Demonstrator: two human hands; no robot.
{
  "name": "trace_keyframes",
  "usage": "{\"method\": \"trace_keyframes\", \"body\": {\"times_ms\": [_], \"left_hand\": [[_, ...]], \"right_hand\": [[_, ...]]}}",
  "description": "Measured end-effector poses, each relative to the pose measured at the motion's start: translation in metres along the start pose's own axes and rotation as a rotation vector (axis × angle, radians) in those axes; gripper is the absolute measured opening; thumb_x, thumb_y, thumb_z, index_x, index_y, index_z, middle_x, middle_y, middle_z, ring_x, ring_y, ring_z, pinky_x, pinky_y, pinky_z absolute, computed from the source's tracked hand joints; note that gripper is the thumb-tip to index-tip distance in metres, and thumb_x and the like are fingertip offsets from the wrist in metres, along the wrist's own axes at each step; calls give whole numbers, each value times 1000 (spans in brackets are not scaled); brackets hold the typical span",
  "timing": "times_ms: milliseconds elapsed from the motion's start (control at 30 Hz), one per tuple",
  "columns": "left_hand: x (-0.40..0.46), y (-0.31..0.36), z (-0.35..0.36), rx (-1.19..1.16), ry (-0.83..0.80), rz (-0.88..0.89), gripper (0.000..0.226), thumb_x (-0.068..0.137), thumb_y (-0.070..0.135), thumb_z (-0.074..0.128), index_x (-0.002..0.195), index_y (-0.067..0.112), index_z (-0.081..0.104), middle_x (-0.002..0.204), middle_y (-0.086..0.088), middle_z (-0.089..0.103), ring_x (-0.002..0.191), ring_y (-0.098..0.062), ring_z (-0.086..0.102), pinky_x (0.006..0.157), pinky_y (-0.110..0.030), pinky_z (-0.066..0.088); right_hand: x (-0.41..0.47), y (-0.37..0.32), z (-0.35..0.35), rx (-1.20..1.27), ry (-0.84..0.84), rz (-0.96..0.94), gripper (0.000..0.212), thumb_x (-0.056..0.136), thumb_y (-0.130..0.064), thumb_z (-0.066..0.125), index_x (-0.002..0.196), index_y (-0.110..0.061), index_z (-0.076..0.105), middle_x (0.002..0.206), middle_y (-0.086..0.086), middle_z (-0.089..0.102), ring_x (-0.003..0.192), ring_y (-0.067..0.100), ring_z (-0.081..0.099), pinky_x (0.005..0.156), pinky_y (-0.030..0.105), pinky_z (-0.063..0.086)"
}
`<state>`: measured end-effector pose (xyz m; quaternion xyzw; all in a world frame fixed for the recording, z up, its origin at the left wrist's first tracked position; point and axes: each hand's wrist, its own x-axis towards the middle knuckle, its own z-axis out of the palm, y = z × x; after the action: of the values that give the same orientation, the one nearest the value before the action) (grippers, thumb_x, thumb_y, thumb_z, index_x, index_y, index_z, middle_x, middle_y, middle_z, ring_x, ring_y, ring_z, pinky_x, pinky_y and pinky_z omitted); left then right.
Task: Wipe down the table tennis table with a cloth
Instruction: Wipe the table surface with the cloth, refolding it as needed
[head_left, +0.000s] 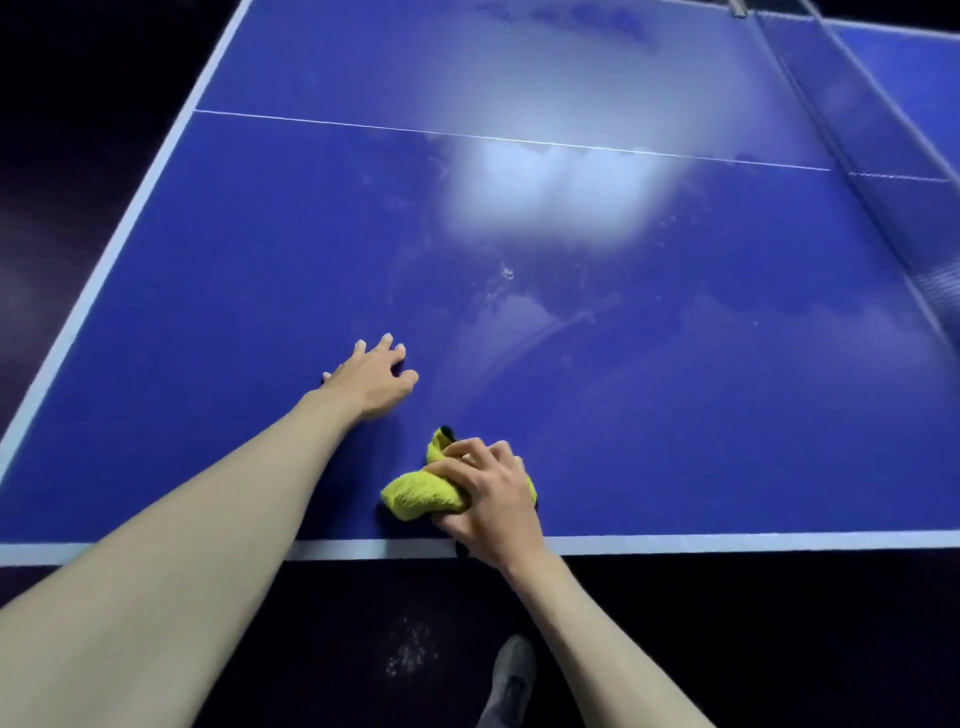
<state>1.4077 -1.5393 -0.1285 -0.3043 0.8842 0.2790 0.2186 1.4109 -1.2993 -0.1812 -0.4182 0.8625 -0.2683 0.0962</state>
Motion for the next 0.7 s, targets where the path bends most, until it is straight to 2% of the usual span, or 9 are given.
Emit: {"method": "trace_keyframes", "body": {"times_ms": [133,200,233,333,433,533,600,667,700], "left_hand": [[-13,-11,3,59,-23,80,67,101,39,37,163,27,15,171,11,-5,158,-22,-8,122,-65,10],[-19,-16,8,78,-15,106,66,102,37,37,163,26,15,171,8,-5,158,-22,-7,122,-64,9],[-21,-19,10,88,-4,117,66,102,37,37,163,26,15,171,8,-4,158,-22,-6,123,-63,9],[-22,-30,19,137,47,134,64,103,38,37,163,29,16,171,9,-1,158,-20,-3,125,-57,10],[-21,-36,26,176,109,138,59,105,39,35,162,31,20,171,10,6,157,-20,4,125,-53,14],[-14,-34,29,192,236,123,51,105,39,37,155,31,36,166,8,28,151,-22,25,121,-55,22],[-8,-28,27,189,344,135,47,104,36,39,150,29,43,152,5,48,139,-24,41,115,-52,30],[1,-25,28,187,409,161,47,104,35,40,151,29,42,144,4,54,136,-22,43,114,-49,33],[7,-25,30,175,420,174,48,105,36,39,153,30,41,149,5,50,141,-21,39,118,-49,29]], "right_hand": [[-64,-51,18,92,-261,-191,45,70,-48,74,115,-43,73,112,-17,61,91,17,49,79,38,48],[-83,-62,16,167,-416,-195,47,72,-41,78,119,-39,73,105,-14,61,92,15,50,80,36,48],[-91,-65,14,199,-440,-170,48,72,-39,78,120,-39,72,103,-14,61,92,12,51,80,35,49],[-99,-64,1,337,-322,-30,50,68,-35,74,118,-39,74,101,-16,63,95,6,57,86,33,52],[-74,-52,-23,426,-127,102,45,68,-30,70,112,-42,76,93,-13,65,90,10,64,83,34,53],[-27,-34,-51,454,11,183,43,71,-25,70,109,-44,75,88,-11,66,85,12,67,79,32,54],[6,-18,-69,466,76,224,39,72,-25,71,106,-44,76,88,-10,68,85,11,67,79,30,53],[43,2,-84,459,121,271,35,74,-26,71,101,-49,75,90,-9,69,87,10,67,81,30,53],[63,12,-92,452,144,296,34,75,-28,71,97,-54,74,91,-9,70,88,9,67,82,31,54]]}}
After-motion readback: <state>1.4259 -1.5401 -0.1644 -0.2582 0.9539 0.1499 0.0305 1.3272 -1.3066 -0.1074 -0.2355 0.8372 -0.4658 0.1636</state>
